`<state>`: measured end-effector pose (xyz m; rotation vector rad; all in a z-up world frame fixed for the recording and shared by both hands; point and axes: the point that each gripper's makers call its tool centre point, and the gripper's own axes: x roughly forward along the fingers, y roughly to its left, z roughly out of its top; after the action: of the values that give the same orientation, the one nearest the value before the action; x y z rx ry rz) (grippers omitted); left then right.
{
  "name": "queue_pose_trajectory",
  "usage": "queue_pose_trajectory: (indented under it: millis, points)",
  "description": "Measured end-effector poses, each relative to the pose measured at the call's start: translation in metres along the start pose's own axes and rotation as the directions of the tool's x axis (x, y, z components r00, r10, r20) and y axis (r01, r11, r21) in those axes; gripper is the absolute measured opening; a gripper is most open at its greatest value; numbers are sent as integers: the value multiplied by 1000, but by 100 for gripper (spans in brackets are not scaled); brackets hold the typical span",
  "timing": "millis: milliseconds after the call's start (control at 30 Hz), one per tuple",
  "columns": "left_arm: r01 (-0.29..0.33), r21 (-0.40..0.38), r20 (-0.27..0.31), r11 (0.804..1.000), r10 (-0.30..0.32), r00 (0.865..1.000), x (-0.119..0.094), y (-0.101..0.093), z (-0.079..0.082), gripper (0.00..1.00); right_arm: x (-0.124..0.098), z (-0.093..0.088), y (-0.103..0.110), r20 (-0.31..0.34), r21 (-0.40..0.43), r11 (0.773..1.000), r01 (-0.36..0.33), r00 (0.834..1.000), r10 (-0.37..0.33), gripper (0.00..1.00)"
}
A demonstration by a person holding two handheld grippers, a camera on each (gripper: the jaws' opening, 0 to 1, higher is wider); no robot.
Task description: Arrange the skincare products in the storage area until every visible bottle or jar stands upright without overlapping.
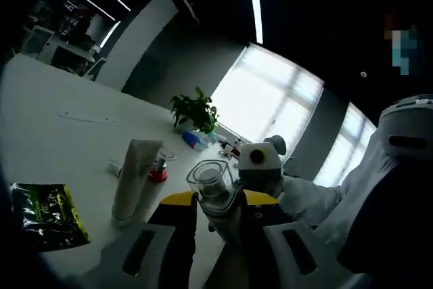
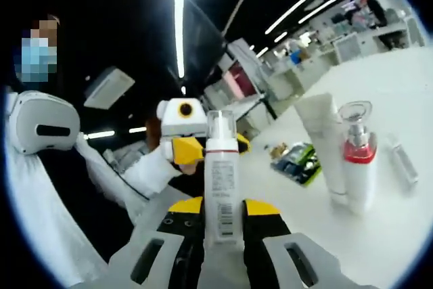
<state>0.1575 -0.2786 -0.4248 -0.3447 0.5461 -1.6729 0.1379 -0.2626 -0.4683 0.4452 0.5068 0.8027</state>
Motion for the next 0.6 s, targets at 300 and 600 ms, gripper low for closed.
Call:
queue_pose_trajectory:
  millis: [300,600]
  points:
    - [-55,84,-113,995,65,991,5,16,-29,19,13,-33,-21,-161,-180,983,36,985,-66,13]
    - [-111,189,-190,976,147,971,17,37,-44,17,20,-47,-56,-229,-433,900,48,960,-161,13]
